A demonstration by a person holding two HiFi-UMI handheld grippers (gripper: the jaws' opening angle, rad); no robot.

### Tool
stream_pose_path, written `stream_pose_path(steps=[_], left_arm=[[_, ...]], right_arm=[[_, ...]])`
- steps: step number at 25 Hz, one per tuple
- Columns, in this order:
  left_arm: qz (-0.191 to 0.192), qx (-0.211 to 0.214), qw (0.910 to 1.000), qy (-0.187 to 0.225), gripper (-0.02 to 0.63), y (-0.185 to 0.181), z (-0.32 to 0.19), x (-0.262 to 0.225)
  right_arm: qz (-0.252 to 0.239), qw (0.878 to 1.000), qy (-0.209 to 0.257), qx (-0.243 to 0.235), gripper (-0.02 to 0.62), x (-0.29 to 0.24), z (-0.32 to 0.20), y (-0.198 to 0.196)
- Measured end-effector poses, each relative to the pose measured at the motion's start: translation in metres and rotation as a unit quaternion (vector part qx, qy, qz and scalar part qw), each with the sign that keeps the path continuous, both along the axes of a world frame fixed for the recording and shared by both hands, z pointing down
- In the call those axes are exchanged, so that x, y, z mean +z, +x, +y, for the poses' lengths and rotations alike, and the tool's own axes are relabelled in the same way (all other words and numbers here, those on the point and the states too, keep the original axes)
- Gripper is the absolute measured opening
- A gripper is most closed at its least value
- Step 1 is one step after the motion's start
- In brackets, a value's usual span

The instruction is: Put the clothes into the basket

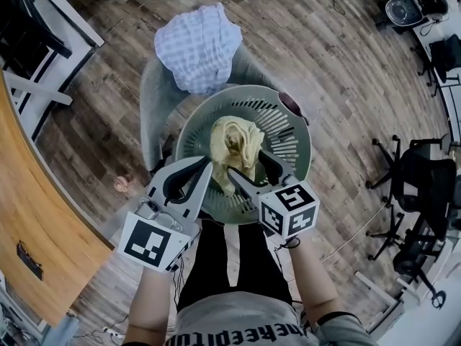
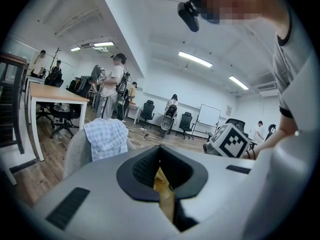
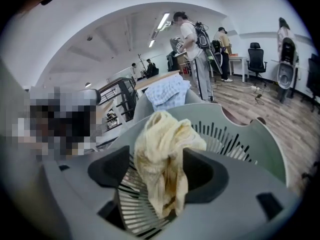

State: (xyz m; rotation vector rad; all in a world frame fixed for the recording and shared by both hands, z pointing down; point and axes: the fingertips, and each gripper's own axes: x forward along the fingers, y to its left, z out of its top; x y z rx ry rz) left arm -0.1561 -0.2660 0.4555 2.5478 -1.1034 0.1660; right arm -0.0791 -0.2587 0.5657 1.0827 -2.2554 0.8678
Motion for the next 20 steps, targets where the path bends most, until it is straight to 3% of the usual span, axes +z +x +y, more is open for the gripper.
stream_pose_path(steps=[10, 16, 20], left_arm=[[0.001, 0.001, 1.0, -0.001, 0.014, 0.006, 0.0, 0.0], [0.004, 0.002, 1.0, 0.002, 0.014, 0.009, -0.001, -0.003], [0.005, 0.005, 1.0, -0.001, 0.014, 0.011, 0.0, -0.005]], right_arm=[[-0.008, 1.0, 0.001, 0.017, 0.308, -0.006, 0.003, 0.008], [0.015, 0.998, -0.062, -0.023, 0.276, 0.01, 0.02, 0.006], [0.025, 0.996, -0.081, -0.029, 0.273, 0.015, 0.028, 0.009]])
